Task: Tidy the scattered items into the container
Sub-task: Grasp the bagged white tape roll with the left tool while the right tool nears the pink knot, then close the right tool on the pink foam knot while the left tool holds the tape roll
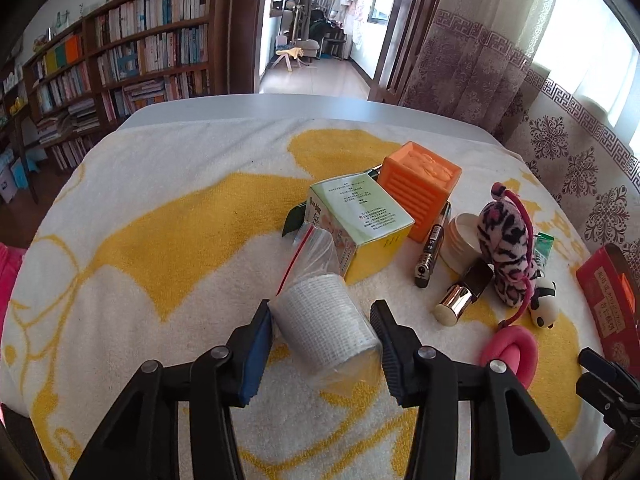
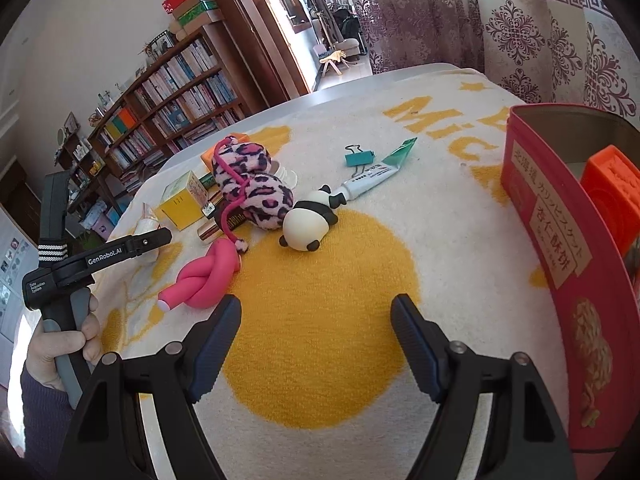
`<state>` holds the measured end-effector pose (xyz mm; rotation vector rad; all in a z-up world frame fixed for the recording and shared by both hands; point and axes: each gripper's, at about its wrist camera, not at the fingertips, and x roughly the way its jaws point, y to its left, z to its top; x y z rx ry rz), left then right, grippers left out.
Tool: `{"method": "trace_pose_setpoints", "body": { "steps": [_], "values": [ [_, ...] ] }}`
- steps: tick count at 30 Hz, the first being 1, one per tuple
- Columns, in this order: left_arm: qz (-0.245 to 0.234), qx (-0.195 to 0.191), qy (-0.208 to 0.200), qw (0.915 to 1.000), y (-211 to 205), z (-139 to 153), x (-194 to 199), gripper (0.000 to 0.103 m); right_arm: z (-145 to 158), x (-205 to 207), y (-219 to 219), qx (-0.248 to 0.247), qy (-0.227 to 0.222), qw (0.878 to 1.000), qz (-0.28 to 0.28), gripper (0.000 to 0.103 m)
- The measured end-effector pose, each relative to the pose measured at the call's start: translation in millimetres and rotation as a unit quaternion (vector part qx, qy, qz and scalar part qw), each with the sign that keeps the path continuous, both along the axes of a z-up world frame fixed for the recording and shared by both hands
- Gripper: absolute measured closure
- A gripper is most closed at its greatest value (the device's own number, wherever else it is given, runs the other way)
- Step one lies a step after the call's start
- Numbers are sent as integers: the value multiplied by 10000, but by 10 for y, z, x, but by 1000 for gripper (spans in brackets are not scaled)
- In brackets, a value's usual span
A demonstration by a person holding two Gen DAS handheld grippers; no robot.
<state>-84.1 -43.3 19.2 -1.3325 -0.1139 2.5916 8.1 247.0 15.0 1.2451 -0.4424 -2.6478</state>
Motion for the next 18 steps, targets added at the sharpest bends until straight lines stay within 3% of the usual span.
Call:
{"method": "trace_pose_setpoints", "body": {
  "steps": [11, 13, 18],
  "values": [
    [-162, 292, -167, 9993, 107, -15, 165, 53, 185, -94, -281, 36, -95, 9991, 412, 23],
    [-131, 334, -147, 9992, 76, 12, 172, 53, 215, -174, -402, 15, -157, 9983, 558, 29],
    [4, 410, -67, 9991, -6, 81, 184, 53, 161, -414, -757, 126, -393, 9956, 844, 32]
  ]
}}
